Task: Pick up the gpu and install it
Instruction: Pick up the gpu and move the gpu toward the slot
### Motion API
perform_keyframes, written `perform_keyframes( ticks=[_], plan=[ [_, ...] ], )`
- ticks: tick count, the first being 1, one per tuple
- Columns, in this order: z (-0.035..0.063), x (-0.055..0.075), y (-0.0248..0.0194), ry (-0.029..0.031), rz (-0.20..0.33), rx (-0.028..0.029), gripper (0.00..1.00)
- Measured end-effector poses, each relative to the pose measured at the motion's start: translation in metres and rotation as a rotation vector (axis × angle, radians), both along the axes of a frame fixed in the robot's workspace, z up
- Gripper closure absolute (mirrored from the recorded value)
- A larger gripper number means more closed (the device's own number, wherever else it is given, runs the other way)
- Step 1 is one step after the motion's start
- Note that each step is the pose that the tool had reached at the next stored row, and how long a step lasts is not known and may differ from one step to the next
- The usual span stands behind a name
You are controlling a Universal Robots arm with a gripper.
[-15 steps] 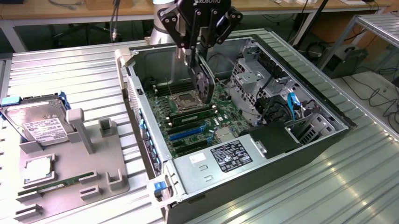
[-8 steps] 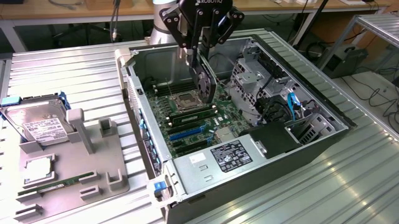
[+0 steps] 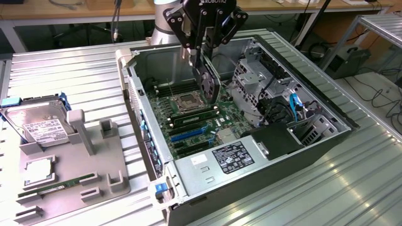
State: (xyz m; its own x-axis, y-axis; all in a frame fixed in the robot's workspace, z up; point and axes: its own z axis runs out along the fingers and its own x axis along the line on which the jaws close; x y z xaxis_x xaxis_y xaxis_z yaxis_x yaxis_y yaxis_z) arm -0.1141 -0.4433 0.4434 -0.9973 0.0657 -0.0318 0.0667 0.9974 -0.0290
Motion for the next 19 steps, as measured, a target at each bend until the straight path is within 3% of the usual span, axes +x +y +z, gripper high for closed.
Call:
perform_keyframes(
  ticks=[19],
  plan=[
    [0.0000,0.0069,0.0000,0.0000,0.000,-0.0026,0.74]
  ],
)
